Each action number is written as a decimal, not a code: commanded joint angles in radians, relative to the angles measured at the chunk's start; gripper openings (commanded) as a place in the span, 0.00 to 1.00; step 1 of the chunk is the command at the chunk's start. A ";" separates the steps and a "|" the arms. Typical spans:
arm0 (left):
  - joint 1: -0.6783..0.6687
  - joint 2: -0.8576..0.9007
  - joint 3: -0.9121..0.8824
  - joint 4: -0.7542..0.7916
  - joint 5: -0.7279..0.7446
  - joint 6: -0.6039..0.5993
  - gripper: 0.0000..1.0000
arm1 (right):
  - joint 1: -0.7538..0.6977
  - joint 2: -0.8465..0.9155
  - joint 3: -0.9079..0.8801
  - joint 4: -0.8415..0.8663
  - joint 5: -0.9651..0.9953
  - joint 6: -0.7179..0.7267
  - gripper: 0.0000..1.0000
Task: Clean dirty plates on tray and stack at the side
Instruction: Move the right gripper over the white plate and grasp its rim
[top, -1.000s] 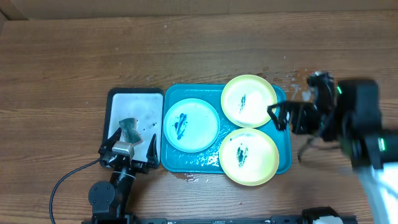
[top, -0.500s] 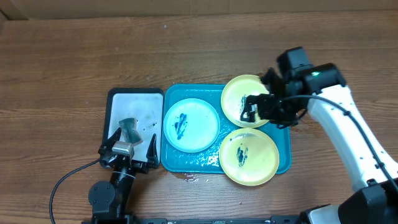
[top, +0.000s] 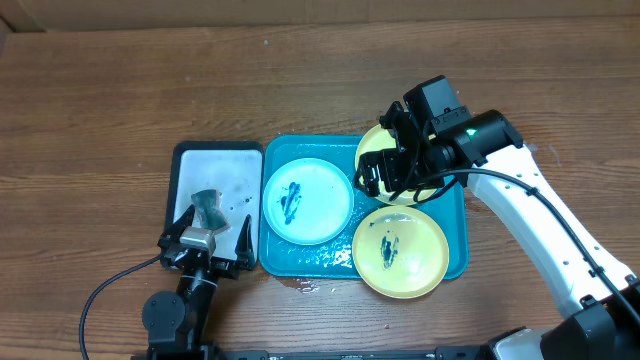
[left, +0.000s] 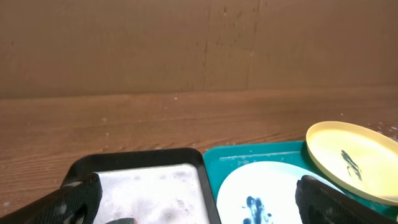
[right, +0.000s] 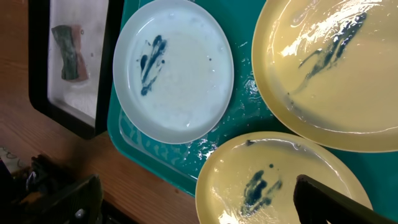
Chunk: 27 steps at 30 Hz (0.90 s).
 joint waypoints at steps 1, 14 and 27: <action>0.007 -0.010 -0.003 0.001 0.029 -0.003 1.00 | 0.003 -0.020 0.025 0.022 -0.020 0.014 1.00; 0.006 0.029 0.003 -0.008 0.132 -0.219 1.00 | 0.004 -0.020 0.025 0.083 -0.013 0.042 1.00; 0.006 0.660 0.597 -0.407 -0.036 -0.077 1.00 | 0.005 -0.014 0.014 0.084 -0.012 0.107 1.00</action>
